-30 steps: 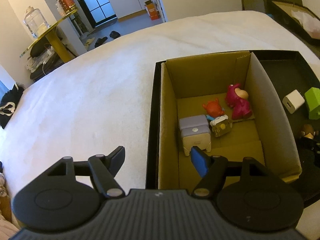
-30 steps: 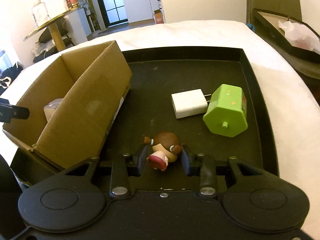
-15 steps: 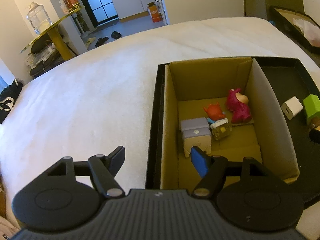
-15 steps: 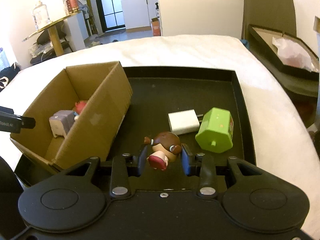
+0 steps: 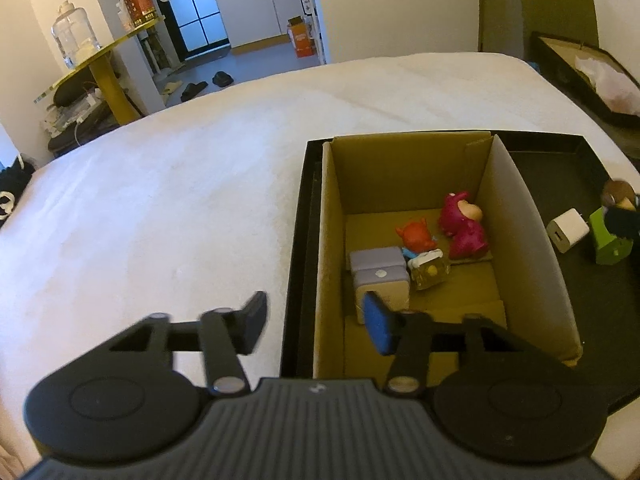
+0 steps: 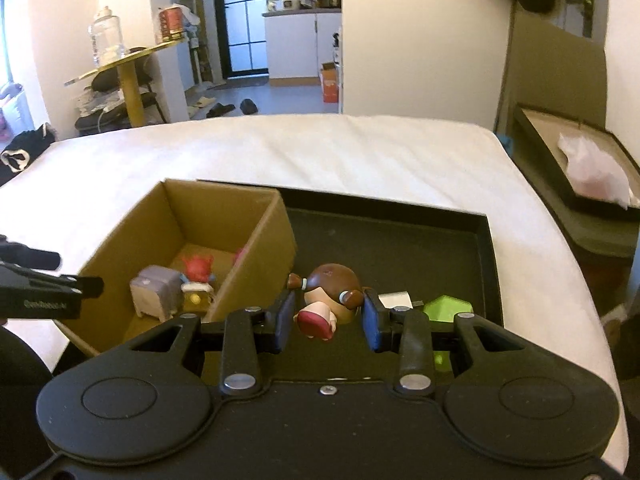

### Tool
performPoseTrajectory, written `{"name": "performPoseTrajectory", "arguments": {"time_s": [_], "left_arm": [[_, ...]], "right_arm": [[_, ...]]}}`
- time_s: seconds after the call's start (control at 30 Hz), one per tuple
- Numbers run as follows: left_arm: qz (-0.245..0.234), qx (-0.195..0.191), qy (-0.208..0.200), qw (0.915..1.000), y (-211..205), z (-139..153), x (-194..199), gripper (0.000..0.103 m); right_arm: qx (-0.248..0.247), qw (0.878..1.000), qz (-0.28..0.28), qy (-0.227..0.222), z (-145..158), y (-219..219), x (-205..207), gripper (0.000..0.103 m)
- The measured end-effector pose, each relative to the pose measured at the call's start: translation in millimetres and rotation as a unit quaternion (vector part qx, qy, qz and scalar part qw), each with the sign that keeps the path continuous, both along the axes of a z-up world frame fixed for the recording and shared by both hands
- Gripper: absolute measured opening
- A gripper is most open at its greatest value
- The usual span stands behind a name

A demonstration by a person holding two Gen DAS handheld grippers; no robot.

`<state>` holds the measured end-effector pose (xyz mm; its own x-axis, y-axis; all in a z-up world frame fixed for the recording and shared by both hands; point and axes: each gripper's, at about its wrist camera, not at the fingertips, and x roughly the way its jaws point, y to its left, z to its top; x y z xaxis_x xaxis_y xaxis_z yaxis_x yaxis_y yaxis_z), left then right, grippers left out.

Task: Organize rigid objects
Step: 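Carry the monkey figure into the box and open the right tool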

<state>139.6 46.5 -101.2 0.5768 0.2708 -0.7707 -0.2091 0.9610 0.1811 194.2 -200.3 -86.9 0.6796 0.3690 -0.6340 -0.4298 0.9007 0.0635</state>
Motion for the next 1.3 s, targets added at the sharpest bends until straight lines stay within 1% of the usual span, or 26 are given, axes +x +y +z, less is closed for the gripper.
{"name": "performPoseTrajectory", "arguments": {"time_s": [0.07,0.1,0.13,0.2,0.23,0.47,0.57,0.73,0.87,0.93,1.13,1.23,1.27,1.3], "left_arm": [[0.0,-0.008,0.0,1.0,2,-1,0,0.024],[-0.002,-0.014,0.0,0.9999,3,-1,0,0.021],[-0.004,-0.02,-0.001,0.9998,4,-1,-1,0.019],[-0.007,-0.028,0.0,0.9996,5,-2,-1,0.012],[-0.008,-0.031,0.001,0.9995,5,-2,-1,0.011],[-0.009,-0.042,-0.002,0.9991,9,-2,-3,0.009],[-0.008,-0.049,0.007,0.9987,12,-5,-1,0.009],[-0.009,-0.07,0.011,0.9975,18,-8,-1,0.009],[-0.021,-0.078,0.011,0.9967,18,-9,-2,0.009],[-0.025,-0.088,0.012,0.9957,19,-9,-3,0.009],[-0.025,-0.099,0.011,0.9947,25,-12,-2,0.009],[-0.023,-0.104,0.011,0.9943,27,-13,-2,0.009],[-0.02,-0.103,0.011,0.9944,27,-14,-1,0.009],[-0.02,-0.105,0.011,0.9942,27,-14,-1,0.009]], "right_arm": [[-0.001,1.0,0.006,-0.006,6,6,1,0.036],[-0.001,1.0,0.009,-0.008,8,9,1,0.036],[-0.002,1.0,0.012,-0.011,11,12,1,0.036],[-0.004,1.0,0.018,-0.016,16,20,2,0.036],[-0.006,1.0,0.021,-0.019,18,23,2,0.036],[-0.018,0.998,0.048,-0.03,27,50,3,0.036],[-0.021,0.997,0.063,-0.032,29,63,3,0.036],[-0.024,0.995,0.091,-0.032,30,84,-1,0.036],[-0.022,0.992,0.118,-0.024,28,101,-2,0.036],[-0.01,0.991,0.134,-0.011,27,106,0,0.036],[0.0,0.987,0.158,0.012,24,120,6,0.037],[0.013,0.985,0.17,0.021,23,125,8,0.041],[0.015,0.985,0.173,0.023,22,125,8,0.047],[0.016,0.984,0.174,0.025,21,125,8,0.05]]}}
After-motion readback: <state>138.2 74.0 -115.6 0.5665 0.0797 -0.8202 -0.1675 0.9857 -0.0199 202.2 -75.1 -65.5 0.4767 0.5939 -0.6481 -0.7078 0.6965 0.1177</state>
